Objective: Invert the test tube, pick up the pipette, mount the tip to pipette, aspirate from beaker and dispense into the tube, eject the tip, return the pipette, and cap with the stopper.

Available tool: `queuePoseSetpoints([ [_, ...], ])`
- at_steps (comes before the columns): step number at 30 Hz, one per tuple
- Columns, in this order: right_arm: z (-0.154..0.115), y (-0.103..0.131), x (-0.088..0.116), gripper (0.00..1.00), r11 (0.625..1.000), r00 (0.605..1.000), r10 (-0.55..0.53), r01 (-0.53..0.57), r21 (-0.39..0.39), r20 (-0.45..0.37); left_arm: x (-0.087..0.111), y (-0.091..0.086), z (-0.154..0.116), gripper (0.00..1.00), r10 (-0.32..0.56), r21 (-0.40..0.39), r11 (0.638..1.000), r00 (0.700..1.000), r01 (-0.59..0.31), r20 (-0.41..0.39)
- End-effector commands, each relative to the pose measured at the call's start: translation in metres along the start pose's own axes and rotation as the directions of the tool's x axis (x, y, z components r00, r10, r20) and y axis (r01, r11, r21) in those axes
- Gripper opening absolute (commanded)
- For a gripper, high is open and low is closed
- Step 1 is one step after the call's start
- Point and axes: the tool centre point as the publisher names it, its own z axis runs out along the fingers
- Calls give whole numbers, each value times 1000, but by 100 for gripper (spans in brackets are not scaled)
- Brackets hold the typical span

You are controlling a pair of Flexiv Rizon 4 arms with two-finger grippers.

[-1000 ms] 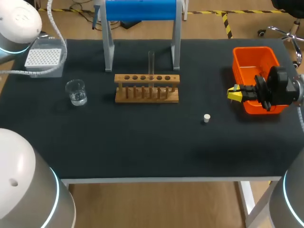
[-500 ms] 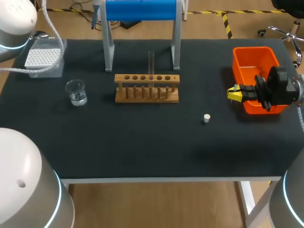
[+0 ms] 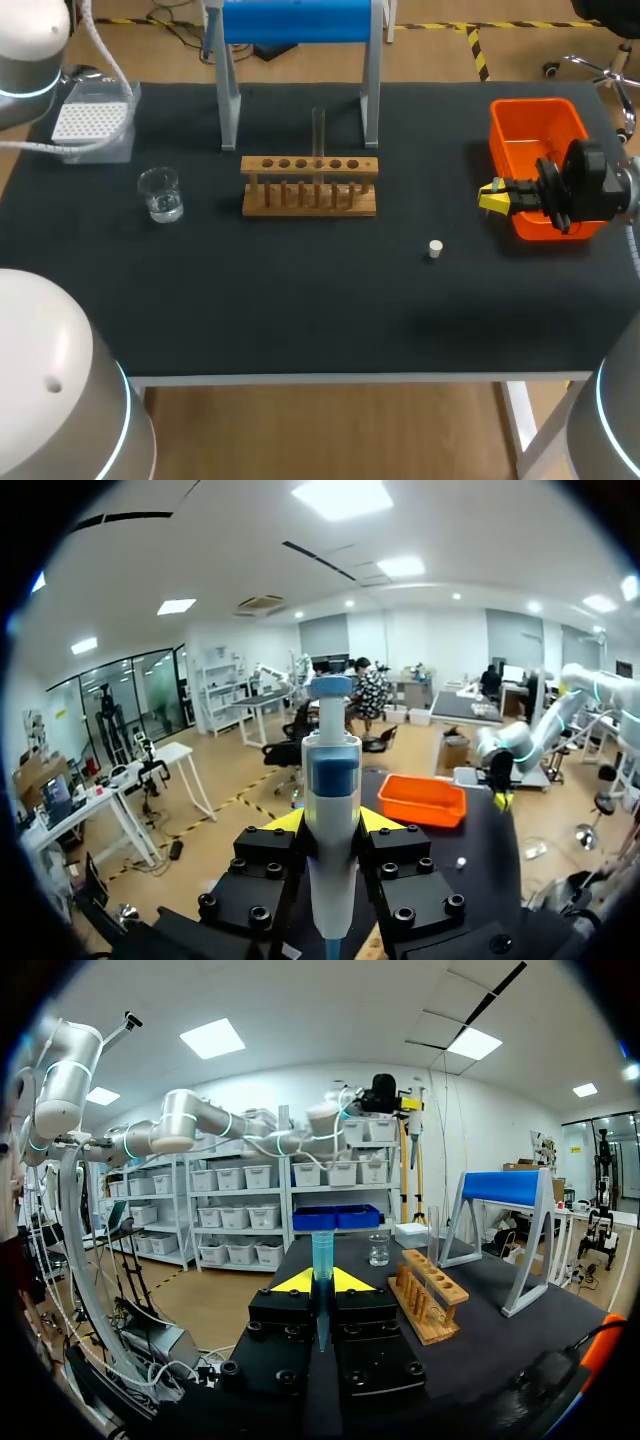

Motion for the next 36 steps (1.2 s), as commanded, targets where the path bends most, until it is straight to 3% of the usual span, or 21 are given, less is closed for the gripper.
queuePoseSetpoints([
  [1,0,0,1,0,1000,1000,-1,1,1,2,17,3,-20,0,4,16,1000,999,-3,-32],
  [13,0,0,1,0,1000,1000,-1,1,1,2,76,10,-31,0,3,59,998,996,3,-94],
  [24,0,0,1,0,1000,1000,-1,1,1,2,128,12,-49,0,42,142,990,976,-11,-213],
  [36,0,0,1,0,1000,1000,-1,1,1,2,128,12,-49,0,42,142,990,976,-11,-213],
])
